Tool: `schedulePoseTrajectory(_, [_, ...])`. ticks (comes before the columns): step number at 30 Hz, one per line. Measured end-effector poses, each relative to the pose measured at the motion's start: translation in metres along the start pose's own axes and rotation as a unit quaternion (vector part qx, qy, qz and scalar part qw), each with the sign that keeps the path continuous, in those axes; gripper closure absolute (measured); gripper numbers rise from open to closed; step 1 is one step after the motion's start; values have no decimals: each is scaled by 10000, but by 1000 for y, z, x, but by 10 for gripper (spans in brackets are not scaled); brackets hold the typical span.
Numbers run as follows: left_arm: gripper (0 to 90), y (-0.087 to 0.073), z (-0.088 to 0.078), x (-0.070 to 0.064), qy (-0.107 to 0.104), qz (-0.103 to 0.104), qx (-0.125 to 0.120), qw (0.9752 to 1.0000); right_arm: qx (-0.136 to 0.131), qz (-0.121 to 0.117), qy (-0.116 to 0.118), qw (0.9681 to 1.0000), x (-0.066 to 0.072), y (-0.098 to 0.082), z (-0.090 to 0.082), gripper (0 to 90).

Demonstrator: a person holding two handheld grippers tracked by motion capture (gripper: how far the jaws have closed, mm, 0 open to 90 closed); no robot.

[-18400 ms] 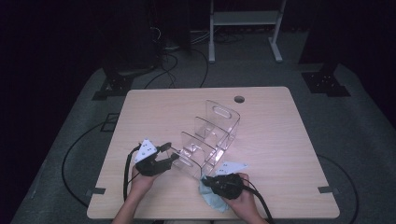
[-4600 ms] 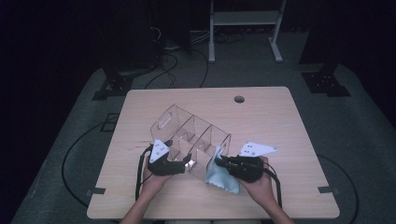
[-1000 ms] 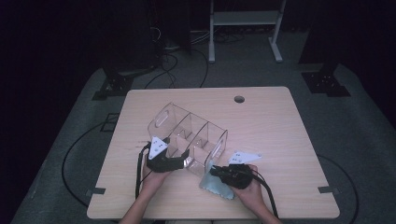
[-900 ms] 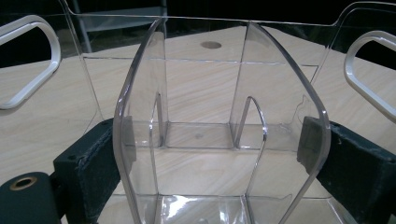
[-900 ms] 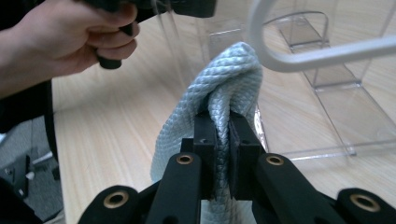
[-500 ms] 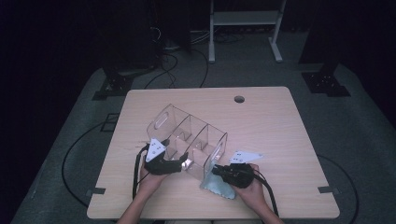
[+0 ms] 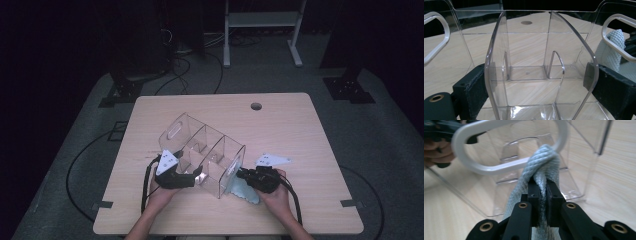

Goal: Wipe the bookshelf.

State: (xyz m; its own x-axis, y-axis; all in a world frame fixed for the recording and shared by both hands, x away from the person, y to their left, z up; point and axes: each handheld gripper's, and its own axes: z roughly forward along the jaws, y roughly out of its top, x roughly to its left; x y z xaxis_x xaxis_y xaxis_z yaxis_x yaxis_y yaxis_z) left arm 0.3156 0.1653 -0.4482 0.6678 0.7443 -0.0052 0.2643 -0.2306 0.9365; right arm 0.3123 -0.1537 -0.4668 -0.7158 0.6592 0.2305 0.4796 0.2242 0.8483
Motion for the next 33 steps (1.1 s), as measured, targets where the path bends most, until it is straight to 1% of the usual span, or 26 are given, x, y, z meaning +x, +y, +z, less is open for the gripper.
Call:
schedulePoseTrajectory(1, [75,0,0,0,0,0,0,10000,0,0,0,10000,0,0,0,832])
schedulePoseTrajectory(2, [75,0,0,0,-46,13,5,10000,-21,9,69,10000,3,-1,-2,832])
schedulePoseTrajectory(4, [76,0,0,-1,-71,27,-1,10000,-36,-2,41,10000,1,-1,-4,832])
schedulePoseTrajectory(7, [76,0,0,-3,-108,56,3,9999,-106,107,-117,9998,-9,2,-8,832])
schedulePoseTrajectory(8, [76,0,0,-3,-126,54,0,9999,-173,143,-162,9996,-13,4,-10,832])
schedulePoseTrajectory(10, [75,0,0,-4,-158,59,-11,9999,-261,242,-206,9992,-20,4,-13,832])
schedulePoseTrajectory(11, [74,0,1,-4,-171,61,-6,9998,-267,288,-200,9990,-21,4,-14,832])
schedulePoseTrajectory(13, [74,0,1,-4,-181,71,2,9998,-265,261,-202,9991,-20,3,-14,832])
schedulePoseTrajectory(14, [74,0,0,-4,-201,82,13,9998,-234,165,-238,9993,-18,4,-16,832])
schedulePoseTrajectory(16, [74,0,0,-4,-210,81,8,9997,-250,161,-232,9993,-18,6,-17,832])
schedulePoseTrajectory(17, [74,0,0,-5,-242,77,12,9997,-391,199,-240,9987,-19,10,-22,832])
schedulePoseTrajectory(19, [73,0,1,-6,-258,87,13,9996,-444,169,-264,9985,-19,13,-26,832])
schedulePoseTrajectory(20, [73,0,1,-6,-267,97,5,9996,-562,141,-291,9979,-19,17,-31,832])
schedulePoseTrajectory(21, [73,0,1,-6,-261,101,2,9996,-562,141,-291,9979,-19,17,-31,832])
schedulePoseTrajectory(23, [70,0,2,-7,-258,122,5,9996,-572,201,-276,9978,-22,16,-31,832])
schedulePoseTrajectory(25, [70,0,2,-7,-257,105,-3,9996,-478,263,-338,9979,-26,12,-28,832])
schedulePoseTrajectory(26, [70,0,2,-7,-255,113,-3,9996,-431,386,-343,9977,-31,9,-26,832])
schedulePoseTrajectory(27, [69,0,2,-7,-257,116,-4,9996,-441,389,-349,9977,-31,9,-26,832])
schedulePoseTrajectory(28, [68,0,2,-7,-258,113,-8,9996,-495,342,-343,9976,-30,12,-28,832])
schedulePoseTrajectory(29, [68,0,2,-7,-259,115,-10,9996,-567,353,-316,9973,-28,15,-31,832])
schedulePoseTrajectory(31, [68,0,2,-7,-260,114,-10,9996,-712,263,-300,9967,-25,22,-37,832])
schedulePoseTrajectory(33, [67,0,2,-7,-254,103,-25,9996,-733,255,-287,9966,-25,22,-37,832])
